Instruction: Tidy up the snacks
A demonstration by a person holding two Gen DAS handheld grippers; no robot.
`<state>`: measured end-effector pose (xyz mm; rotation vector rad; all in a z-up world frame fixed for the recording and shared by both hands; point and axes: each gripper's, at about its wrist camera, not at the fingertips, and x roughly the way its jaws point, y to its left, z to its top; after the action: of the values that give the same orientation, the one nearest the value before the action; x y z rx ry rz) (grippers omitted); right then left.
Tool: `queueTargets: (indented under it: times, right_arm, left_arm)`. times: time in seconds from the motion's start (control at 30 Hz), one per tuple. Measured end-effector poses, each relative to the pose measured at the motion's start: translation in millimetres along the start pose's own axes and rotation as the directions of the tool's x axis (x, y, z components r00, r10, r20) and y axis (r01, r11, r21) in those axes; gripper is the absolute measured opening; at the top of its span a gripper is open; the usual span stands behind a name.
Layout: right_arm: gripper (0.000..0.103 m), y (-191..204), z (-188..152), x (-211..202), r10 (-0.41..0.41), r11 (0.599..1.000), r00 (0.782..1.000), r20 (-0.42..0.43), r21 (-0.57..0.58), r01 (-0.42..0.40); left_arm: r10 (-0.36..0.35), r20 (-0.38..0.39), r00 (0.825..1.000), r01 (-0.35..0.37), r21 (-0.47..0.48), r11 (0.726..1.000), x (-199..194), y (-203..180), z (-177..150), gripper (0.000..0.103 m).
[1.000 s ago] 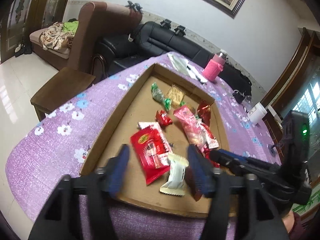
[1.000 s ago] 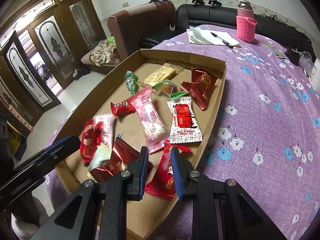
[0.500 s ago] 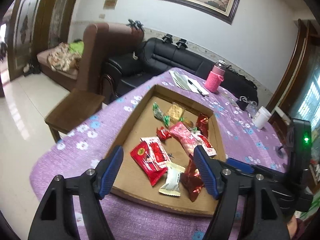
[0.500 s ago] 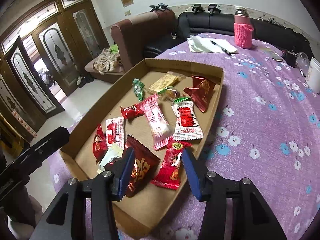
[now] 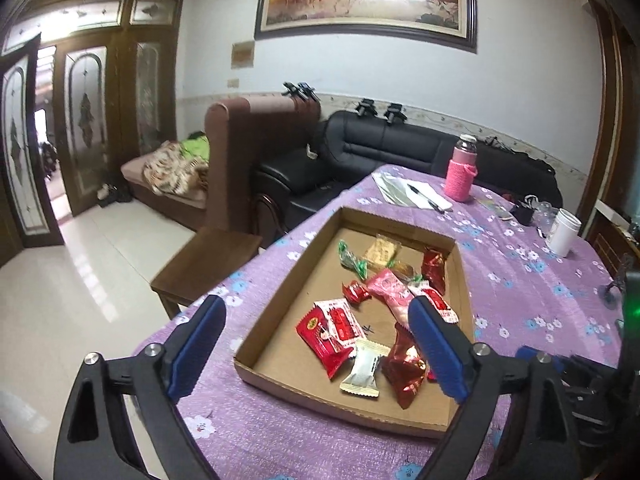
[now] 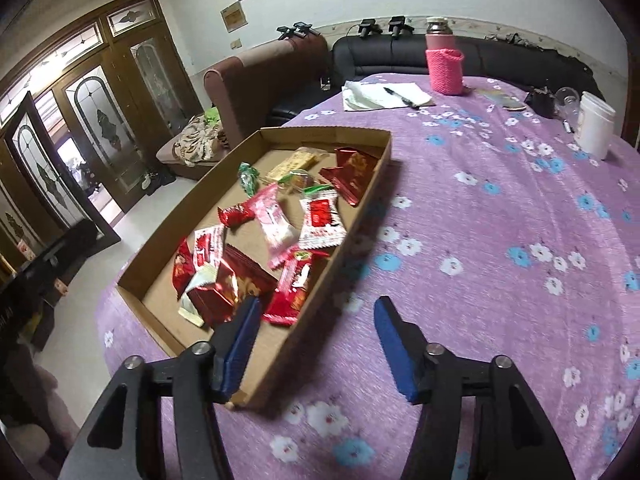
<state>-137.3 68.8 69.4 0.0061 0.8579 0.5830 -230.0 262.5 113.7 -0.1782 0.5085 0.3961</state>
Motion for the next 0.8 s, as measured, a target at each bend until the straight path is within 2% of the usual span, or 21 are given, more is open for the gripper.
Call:
queueTargets:
  times: [0.2, 0.37, 0.47, 0.8]
  right_arm:
    - [0.070, -2.7, -10.2, -14.4, -0.032, 0.999, 0.999, 0.026, -0.001, 0.032]
    - [0.074, -1.8, -19.5, -25.6, -0.048, 0.999, 0.997, 0.060, 0.008, 0.048]
    - [0.078, 0.9, -24.7, -29.2, -0.067, 0.998, 0.995, 0.076, 0.001, 0.067]
    - [0.078, 1.8, -35.0, -24.7, -0.066, 0.997, 0.996, 0.058, -0.021, 0.068]
  left_arm:
    - [0.057, 0.081, 0.995, -0.057, 0.001, 0.998, -20.4, -9.1, 0.3, 0.100]
    - [0.055, 0.130, 0.990, -0.056, 0.007, 0.998, -32.6, -16.7, -1.0, 0.103]
    - [0.045, 0.119, 0.992, -0.048, 0.029, 0.998, -31.0, -24.2, -2.5, 0.103]
    - [0.031, 0.049, 0.998, -0.035, 0.083, 0.996, -16.5, -46.2, -9.8, 0.103]
